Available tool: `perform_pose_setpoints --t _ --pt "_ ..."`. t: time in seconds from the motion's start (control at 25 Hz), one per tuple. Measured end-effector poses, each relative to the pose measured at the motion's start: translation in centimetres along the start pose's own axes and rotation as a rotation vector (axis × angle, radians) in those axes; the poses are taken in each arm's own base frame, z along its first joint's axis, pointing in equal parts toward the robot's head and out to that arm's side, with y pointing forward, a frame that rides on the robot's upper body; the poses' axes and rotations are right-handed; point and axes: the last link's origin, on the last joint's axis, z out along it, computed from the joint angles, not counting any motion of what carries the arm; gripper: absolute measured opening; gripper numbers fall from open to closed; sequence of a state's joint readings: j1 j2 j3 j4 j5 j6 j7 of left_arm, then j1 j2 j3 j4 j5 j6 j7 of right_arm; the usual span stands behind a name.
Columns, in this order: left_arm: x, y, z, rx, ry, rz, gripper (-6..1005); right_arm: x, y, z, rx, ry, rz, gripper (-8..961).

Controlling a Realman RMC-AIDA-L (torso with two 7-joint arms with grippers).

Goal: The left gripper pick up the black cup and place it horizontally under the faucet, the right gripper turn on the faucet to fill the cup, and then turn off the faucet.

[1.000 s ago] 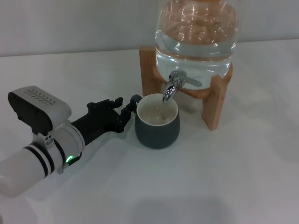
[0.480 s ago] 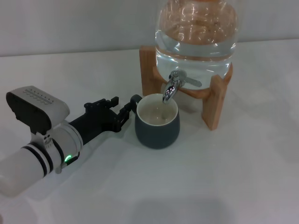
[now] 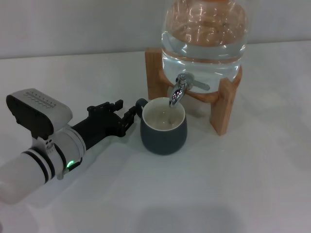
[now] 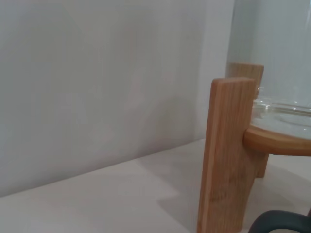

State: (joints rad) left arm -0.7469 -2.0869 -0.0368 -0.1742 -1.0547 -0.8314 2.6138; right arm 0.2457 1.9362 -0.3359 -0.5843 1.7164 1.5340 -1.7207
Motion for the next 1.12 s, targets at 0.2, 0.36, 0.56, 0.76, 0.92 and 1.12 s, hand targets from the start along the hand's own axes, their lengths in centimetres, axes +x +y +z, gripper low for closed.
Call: perform_pose_setpoints --t 0.2,0.36,0.56,0.76,0.92,1.12 --pt "0.0 -0.3 -0.1 0.007 -0.001 0.005 392 0.0 0.0 0.0 -0.001 0.0 0.001 843" --pt "0.0 -0.4 -0.1 0.011 -0.001 0.007 391 0.0 0.0 0.0 -0.001 0.0 0.001 843" --pt "0.1 -0.4 -0.1 0.01 0.001 0.001 391 0.0 0.0 0.0 0.001 0.0 0.0 843" --pt "-0.6 -0.4 -1.0 0.012 0.011 -0.038 391 -0.2 -0.3 -0.3 0.014 -0.007 -0.002 843" --pt "-1.2 -1.0 -2.4 0.021 0.051 -0.075 392 -0.4 -0.4 -0.5 0.023 -0.014 -0.003 843" --pt "-1.4 -2.1 -3.9 0.027 0.084 -0.116 392 -0.4 -0.4 -0.3 0.02 -0.013 -0.004 843"
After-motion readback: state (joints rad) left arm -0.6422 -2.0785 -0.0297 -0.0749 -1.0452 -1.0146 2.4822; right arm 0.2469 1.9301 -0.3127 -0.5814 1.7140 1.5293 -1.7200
